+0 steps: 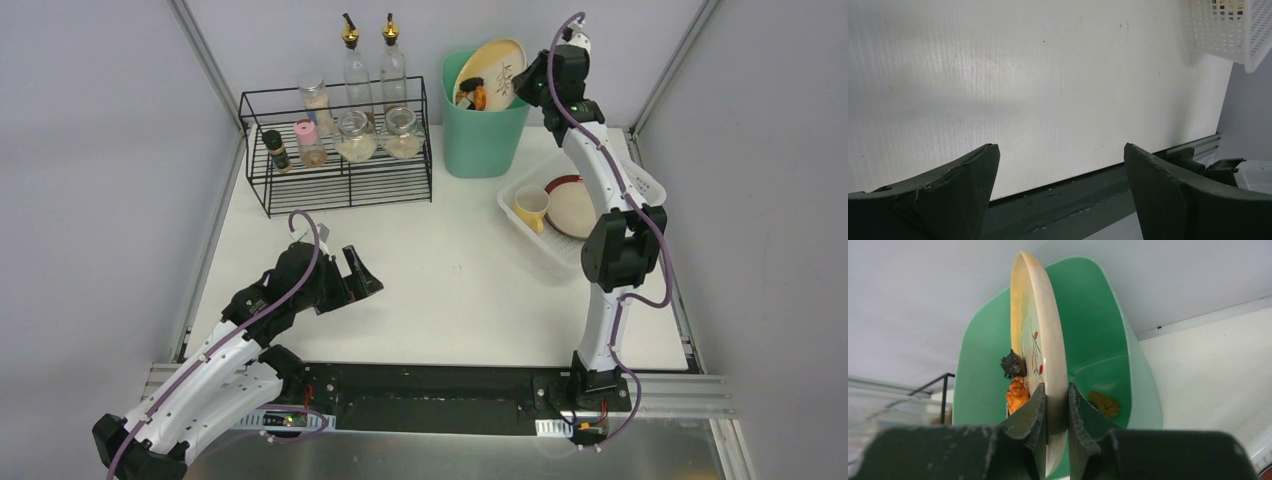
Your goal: Clear the kitchen counter
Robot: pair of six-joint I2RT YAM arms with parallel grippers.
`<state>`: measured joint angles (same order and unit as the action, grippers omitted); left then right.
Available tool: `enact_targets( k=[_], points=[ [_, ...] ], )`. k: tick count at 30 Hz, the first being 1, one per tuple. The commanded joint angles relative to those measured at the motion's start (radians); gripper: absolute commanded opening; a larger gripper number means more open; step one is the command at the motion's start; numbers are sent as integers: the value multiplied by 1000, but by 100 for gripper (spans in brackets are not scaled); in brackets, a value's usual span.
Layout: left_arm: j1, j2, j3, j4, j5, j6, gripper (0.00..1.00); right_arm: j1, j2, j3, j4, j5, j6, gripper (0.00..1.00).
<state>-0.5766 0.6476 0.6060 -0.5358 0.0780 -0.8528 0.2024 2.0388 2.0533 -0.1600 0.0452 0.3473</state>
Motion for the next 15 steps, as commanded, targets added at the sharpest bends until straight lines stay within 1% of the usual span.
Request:
enact_targets(
  k=[1,2,3,6,12,15],
  points=[
    [-5,-12,-15,22,18,-4,99,52,-102,71,222,12,-198,0],
    [-5,-16,-16,22,18,-4,99,68,-103,75,219,30,-272,0],
    [-5,-20,-19,21,17,-5,99,83,-104,77,217,51,-305,0],
    [-5,-34,-27,20,18,-8,99,122,-109,64,244,99,-479,0],
    [-5,-40,-32,20,31,-4,99,209,-141,-42,460,203,-783,0],
    [-5,-37,-30,20,40,-1,99,246,-125,-14,501,247,-894,0]
  ],
)
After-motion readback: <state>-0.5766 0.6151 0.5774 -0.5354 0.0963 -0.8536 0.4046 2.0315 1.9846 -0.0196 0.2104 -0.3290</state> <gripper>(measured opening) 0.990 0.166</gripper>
